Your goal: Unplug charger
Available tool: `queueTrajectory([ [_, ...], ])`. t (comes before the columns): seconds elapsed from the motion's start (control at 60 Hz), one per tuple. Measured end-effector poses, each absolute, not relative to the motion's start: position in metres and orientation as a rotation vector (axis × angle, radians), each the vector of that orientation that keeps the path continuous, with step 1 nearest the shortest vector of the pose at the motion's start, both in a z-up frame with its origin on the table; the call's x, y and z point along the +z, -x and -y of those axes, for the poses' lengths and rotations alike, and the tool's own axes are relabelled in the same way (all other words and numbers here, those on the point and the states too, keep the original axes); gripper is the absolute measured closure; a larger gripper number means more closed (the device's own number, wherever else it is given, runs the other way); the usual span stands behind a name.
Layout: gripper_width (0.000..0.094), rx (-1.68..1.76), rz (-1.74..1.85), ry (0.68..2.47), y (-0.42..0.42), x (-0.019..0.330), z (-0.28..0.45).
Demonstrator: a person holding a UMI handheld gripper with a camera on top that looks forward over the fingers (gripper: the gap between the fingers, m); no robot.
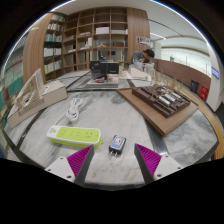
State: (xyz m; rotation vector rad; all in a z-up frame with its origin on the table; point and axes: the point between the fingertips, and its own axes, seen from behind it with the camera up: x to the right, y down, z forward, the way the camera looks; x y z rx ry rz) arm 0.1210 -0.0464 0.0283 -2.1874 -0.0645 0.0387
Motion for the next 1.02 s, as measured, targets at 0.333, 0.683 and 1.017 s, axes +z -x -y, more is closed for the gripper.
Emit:
queueTrajectory([
  [0.333,0.0097,0.127,0.126,2.104,-0.091,0.101,0.152],
  [0.683,0.0107,0.113,0.153,2.094,-0.109,0.085,0.192],
  [1.017,0.0082,0.265,0.177,2.049,-0.098,0.09,0.193],
])
